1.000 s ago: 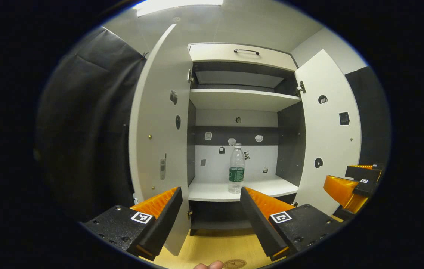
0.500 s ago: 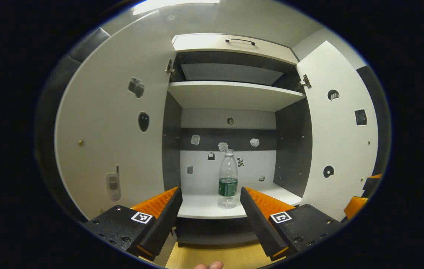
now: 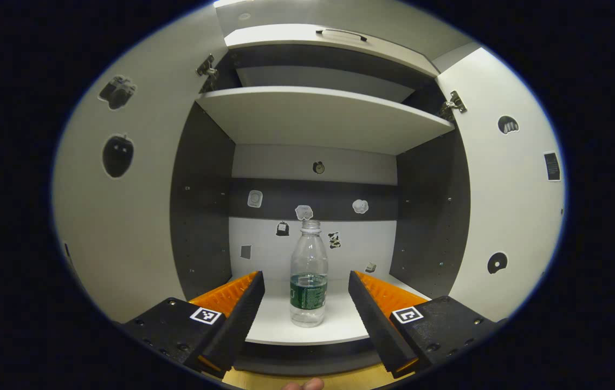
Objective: Grasp the bottle in the cabinet with the left hand and place it on the coaster, then close the right door with the right hand and the left door with the left hand.
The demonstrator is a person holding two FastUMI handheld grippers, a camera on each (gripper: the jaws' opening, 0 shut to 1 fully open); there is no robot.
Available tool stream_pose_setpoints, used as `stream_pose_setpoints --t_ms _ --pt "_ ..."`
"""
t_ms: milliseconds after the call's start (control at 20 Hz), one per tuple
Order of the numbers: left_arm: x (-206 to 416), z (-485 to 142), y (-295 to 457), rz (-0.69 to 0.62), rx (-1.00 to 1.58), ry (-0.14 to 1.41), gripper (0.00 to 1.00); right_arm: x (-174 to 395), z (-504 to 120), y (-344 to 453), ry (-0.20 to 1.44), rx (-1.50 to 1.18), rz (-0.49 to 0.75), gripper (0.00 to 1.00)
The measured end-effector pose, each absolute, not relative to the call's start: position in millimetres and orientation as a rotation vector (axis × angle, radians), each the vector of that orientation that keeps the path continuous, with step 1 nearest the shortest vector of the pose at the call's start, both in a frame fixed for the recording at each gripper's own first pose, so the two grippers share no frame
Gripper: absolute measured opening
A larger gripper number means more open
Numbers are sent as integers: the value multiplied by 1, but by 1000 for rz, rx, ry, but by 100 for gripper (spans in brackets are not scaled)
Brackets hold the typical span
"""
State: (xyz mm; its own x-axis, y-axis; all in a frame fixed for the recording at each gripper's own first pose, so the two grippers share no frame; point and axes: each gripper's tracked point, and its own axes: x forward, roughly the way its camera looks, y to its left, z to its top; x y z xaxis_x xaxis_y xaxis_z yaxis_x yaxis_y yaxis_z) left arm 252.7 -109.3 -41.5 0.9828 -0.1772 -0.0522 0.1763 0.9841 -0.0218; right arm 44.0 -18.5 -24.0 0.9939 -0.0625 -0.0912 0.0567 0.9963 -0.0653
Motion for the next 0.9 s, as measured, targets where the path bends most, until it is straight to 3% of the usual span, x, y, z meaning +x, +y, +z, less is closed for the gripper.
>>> stream_pose_setpoints --t_ms 50,750,800,900 --pt "262 -47 -112 -180 -19 64 98 44 -26 -20 99 -66 -65 96" --pt "350 -92 -120 -152 -1 125 99 52 -40 -24 148 -102 -65 100" --pt "353 -93 -121 -155 6 125 98 52 -41 -26 151 -101 -67 100" --pt "356 -92 -122 -153 22 121 86 52 -44 -30 160 -98 -74 100"
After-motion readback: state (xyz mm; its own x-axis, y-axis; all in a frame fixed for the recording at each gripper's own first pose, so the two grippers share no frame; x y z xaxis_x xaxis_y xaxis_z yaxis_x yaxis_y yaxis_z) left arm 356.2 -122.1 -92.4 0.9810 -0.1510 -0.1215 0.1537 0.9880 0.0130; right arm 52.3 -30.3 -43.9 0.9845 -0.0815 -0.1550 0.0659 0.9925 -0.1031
